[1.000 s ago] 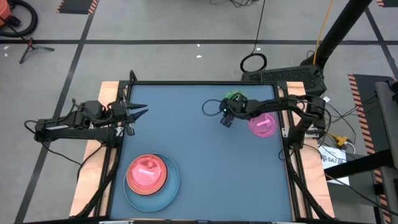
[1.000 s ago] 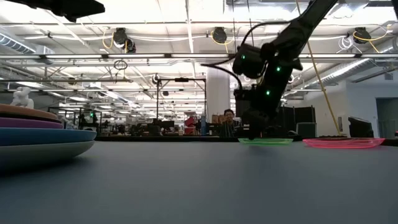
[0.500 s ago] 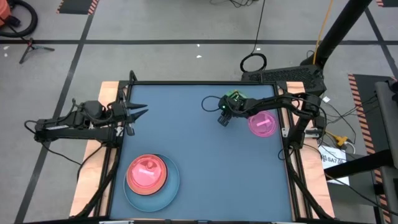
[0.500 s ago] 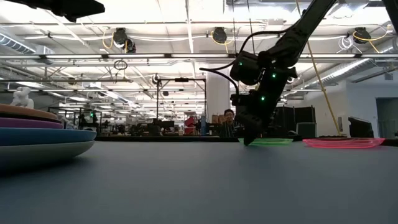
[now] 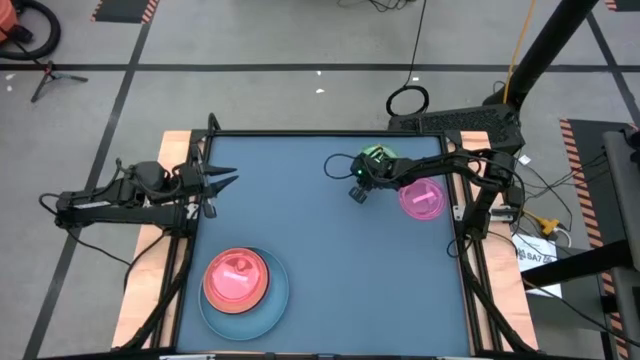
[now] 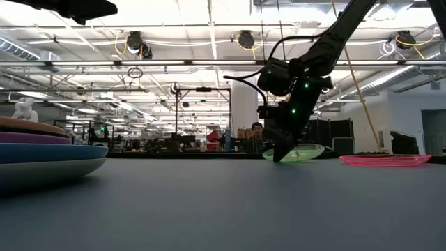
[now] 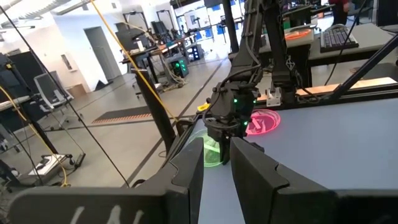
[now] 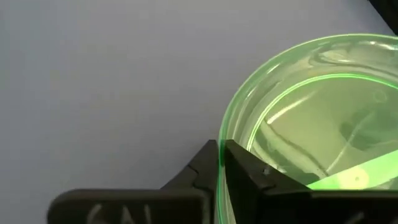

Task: Stack plastic plates
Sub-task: Stack the green plate on top of the pink transparent plate, then stack the pink plate on top of the green plate

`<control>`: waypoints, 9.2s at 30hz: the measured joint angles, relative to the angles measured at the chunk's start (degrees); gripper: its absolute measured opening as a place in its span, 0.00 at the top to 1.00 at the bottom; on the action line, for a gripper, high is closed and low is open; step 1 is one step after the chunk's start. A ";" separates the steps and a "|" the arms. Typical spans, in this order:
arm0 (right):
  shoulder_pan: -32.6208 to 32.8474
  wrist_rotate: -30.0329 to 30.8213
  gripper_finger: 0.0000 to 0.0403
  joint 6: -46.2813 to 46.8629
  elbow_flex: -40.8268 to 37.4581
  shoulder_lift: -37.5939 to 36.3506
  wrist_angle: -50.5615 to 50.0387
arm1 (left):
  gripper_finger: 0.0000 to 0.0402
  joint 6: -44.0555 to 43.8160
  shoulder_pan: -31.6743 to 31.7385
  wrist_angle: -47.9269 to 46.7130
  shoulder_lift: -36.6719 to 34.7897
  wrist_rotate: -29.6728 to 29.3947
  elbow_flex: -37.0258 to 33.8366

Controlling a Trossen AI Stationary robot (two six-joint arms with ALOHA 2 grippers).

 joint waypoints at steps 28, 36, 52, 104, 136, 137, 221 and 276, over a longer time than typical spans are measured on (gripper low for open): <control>10.60 3.04 1.00 -2.45 -0.18 -7.88 4.05 | 0.78 0.68 0.02 1.46 0.02 -0.01 0.00; 18.02 3.10 1.00 -1.97 -0.13 -8.31 12.25 | 0.78 0.44 0.02 1.34 0.02 -0.01 0.00; 30.46 1.63 1.00 -14.72 13.14 -4.11 16.89 | 0.78 0.68 0.02 1.71 0.02 -0.01 0.02; 39.06 -16.02 0.85 -33.56 60.24 30.36 6.81 | 0.78 -0.86 0.01 2.60 0.01 0.01 0.02; 29.48 8.75 0.98 -2.52 56.97 14.82 -57.29 | 0.78 -2.52 0.02 2.56 0.02 0.01 0.04; 29.07 10.87 0.99 0.13 54.65 13.27 -59.35 | 0.78 -2.60 0.00 2.56 0.01 0.02 0.04; 20.76 1.96 0.62 54.38 -14.48 -18.32 -21.09 | 0.78 -5.05 0.02 4.11 0.94 0.03 0.05; 23.48 13.14 0.99 28.82 14.58 -7.52 -32.22 | 0.78 -3.74 0.02 4.20 0.94 0.03 0.02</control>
